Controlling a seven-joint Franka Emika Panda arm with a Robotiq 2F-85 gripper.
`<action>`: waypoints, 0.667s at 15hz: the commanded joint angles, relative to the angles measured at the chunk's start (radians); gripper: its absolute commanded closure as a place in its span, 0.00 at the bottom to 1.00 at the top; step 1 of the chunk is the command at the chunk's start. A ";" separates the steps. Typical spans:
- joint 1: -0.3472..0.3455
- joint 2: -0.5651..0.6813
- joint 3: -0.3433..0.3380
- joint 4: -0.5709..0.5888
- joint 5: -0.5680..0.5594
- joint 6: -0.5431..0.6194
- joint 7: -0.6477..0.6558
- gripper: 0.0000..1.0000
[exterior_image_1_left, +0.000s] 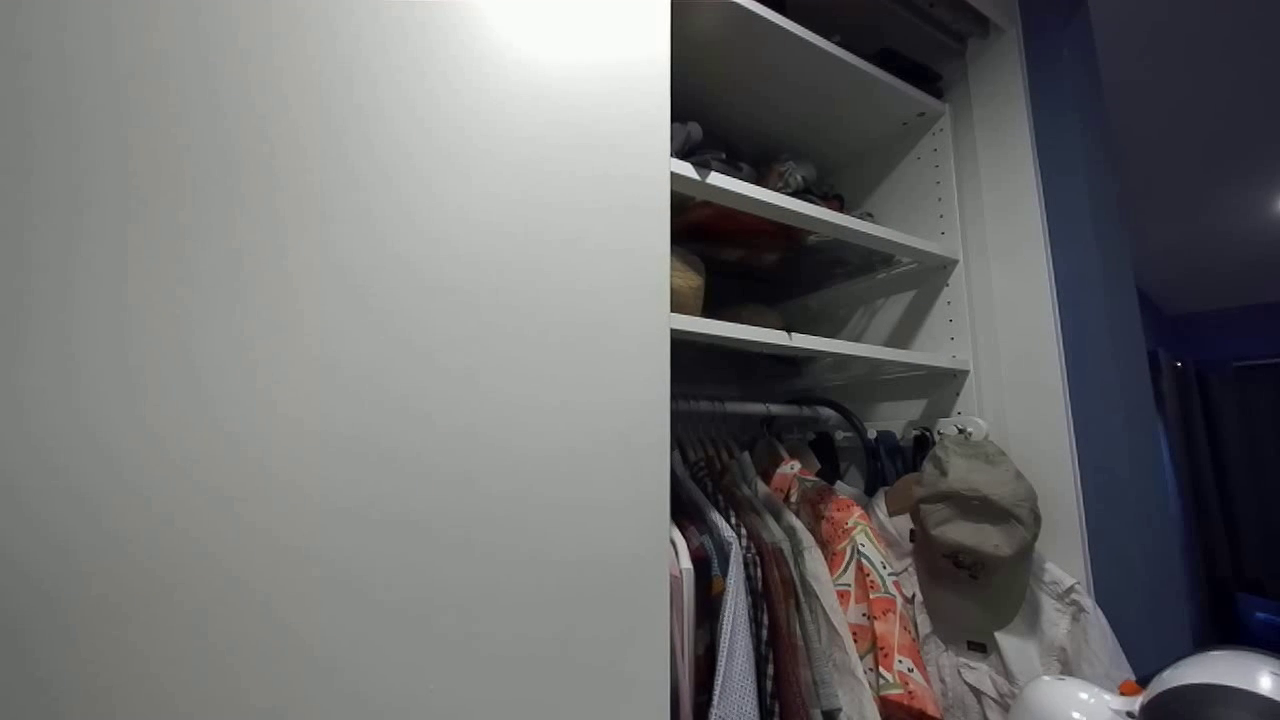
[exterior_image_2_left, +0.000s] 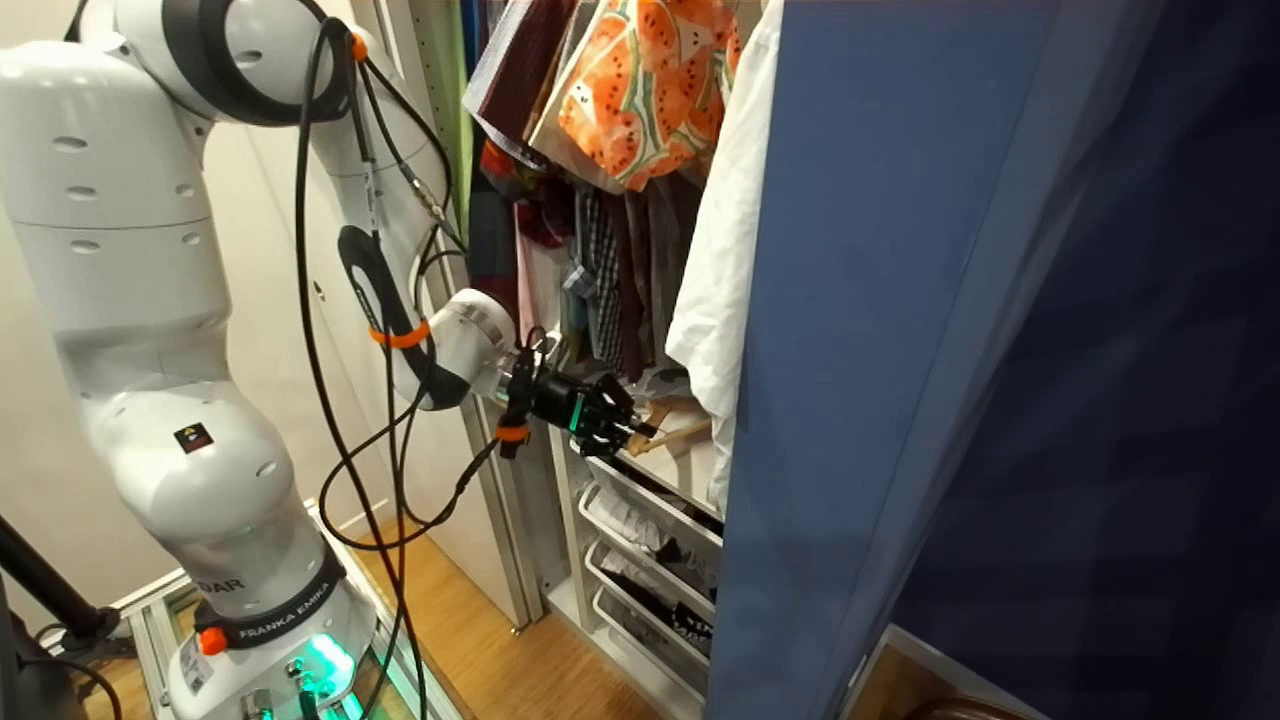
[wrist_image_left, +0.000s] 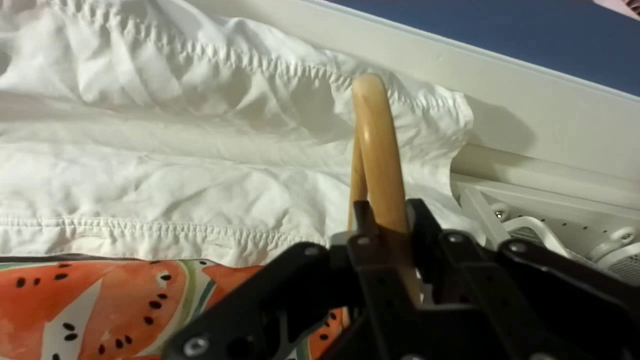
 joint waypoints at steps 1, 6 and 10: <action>-0.017 -0.050 0.014 -0.024 0.029 0.072 0.046 0.95; -0.086 -0.220 -0.040 -0.204 -0.045 0.326 0.124 0.95; -0.110 -0.160 -0.081 -0.116 -0.135 0.432 0.273 0.95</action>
